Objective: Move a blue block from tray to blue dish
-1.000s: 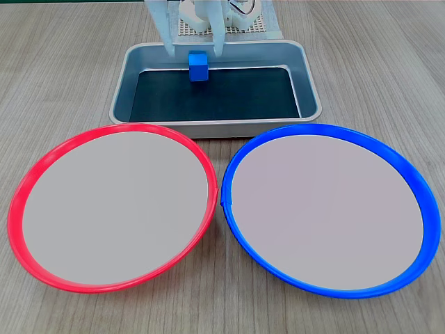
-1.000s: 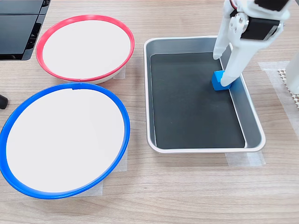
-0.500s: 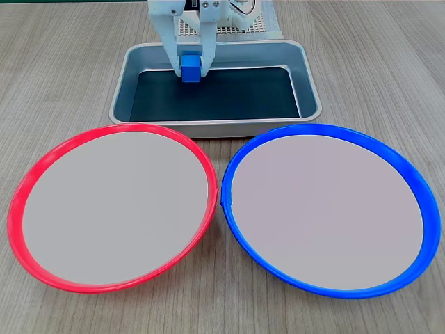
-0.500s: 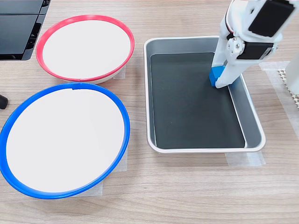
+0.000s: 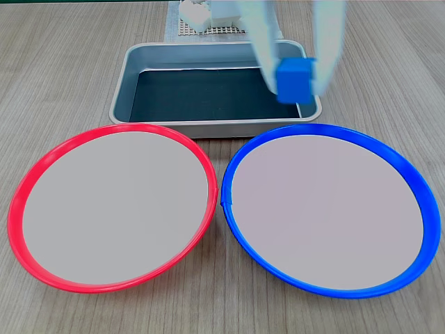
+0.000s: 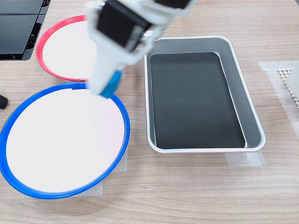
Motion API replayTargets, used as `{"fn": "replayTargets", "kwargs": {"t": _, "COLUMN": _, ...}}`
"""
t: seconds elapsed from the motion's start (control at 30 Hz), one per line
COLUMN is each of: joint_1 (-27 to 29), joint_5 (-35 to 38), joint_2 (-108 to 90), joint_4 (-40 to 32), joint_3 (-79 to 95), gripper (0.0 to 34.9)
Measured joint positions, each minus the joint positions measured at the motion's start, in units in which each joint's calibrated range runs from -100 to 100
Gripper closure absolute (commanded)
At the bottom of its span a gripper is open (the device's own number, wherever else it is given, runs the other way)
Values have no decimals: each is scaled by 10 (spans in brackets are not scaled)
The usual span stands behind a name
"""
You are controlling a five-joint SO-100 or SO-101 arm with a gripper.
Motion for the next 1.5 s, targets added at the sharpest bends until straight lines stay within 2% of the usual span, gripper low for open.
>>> {"fn": "replayTargets", "kwargs": {"t": 0.13, "joint_1": -14, "joint_5": -31, "joint_2": 128, "joint_4": -35, "joint_3": -79, "gripper": 346}}
{"fn": "replayTargets", "kwargs": {"t": 0.37, "joint_1": -27, "joint_5": -43, "joint_2": 226, "joint_4": -50, "joint_3": -132, "gripper": 346}}
{"fn": "replayTargets", "kwargs": {"t": 0.67, "joint_1": -25, "joint_5": -44, "joint_2": 263, "joint_4": -45, "joint_3": -175, "gripper": 251}}
{"fn": "replayTargets", "kwargs": {"t": 0.7, "joint_1": -25, "joint_5": -44, "joint_2": 263, "joint_4": -45, "joint_3": -175, "gripper": 225}}
{"fn": "replayTargets", "kwargs": {"t": 0.87, "joint_1": -19, "joint_5": -42, "joint_2": 263, "joint_4": -46, "joint_3": -175, "gripper": 225}}
{"fn": "replayTargets", "kwargs": {"t": 0.9, "joint_1": -18, "joint_5": -41, "joint_2": 263, "joint_4": -46, "joint_3": -175, "gripper": 218}}
{"fn": "replayTargets", "kwargs": {"t": 0.93, "joint_1": -17, "joint_5": -39, "joint_2": 263, "joint_4": -46, "joint_3": -175, "gripper": 188}}
{"fn": "replayTargets", "kwargs": {"t": 0.97, "joint_1": -16, "joint_5": -36, "joint_2": 263, "joint_4": -46, "joint_3": -175, "gripper": 189}}
{"fn": "replayTargets", "kwargs": {"t": 1.03, "joint_1": -16, "joint_5": -31, "joint_2": 263, "joint_4": -46, "joint_3": -175, "gripper": 234}}
{"fn": "replayTargets", "kwargs": {"t": 1.07, "joint_1": -14, "joint_5": -27, "joint_2": 263, "joint_4": -48, "joint_3": -175, "gripper": 265}}
{"fn": "replayTargets", "kwargs": {"t": 1.1, "joint_1": -12, "joint_5": -25, "joint_2": 257, "joint_4": -54, "joint_3": -166, "gripper": 316}}
{"fn": "replayTargets", "kwargs": {"t": 1.13, "joint_1": -10, "joint_5": -24, "joint_2": 248, "joint_4": -59, "joint_3": -156, "gripper": 346}}
{"fn": "replayTargets", "kwargs": {"t": 1.3, "joint_1": -2, "joint_5": -58, "joint_2": 90, "joint_4": -160, "joint_3": -7, "gripper": 347}}
{"fn": "replayTargets", "kwargs": {"t": 1.5, "joint_1": 2, "joint_5": -142, "joint_2": -222, "joint_4": -270, "joint_3": 269, "gripper": 349}}
